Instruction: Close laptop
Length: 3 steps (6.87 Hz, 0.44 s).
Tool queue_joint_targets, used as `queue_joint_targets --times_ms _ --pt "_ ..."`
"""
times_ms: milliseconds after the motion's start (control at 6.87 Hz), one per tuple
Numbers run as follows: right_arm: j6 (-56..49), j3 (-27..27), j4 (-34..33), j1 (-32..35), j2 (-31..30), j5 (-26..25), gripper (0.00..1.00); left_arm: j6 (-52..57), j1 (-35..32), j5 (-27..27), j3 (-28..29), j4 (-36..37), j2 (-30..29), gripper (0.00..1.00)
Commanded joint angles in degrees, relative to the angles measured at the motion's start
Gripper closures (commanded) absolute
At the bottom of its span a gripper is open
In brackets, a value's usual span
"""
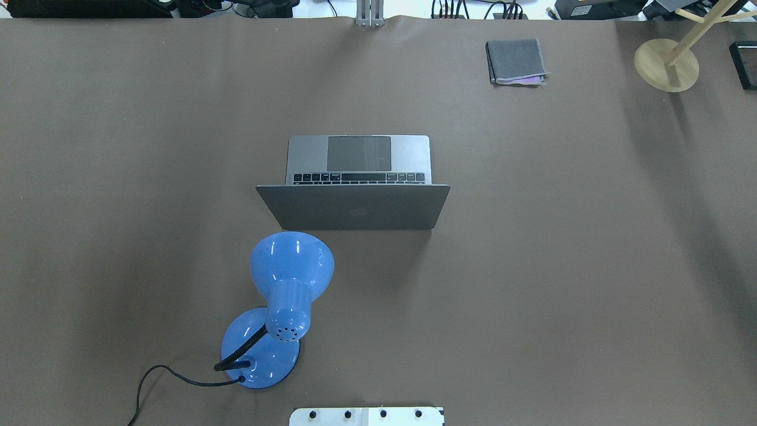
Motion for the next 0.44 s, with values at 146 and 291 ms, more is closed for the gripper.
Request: queue_joint_targets --times_ms 146,291 --pt "0.03 0.05 0.01 0.0 0.05 -0.3 0.0 0.0 0.01 0.0 -0.09 0.0 -0.01 0.02" --pt "0.03 0.13 0.1 0.0 0.05 -0.3 0.0 0.0 0.01 0.0 -0.18 0.0 -0.01 0.02"
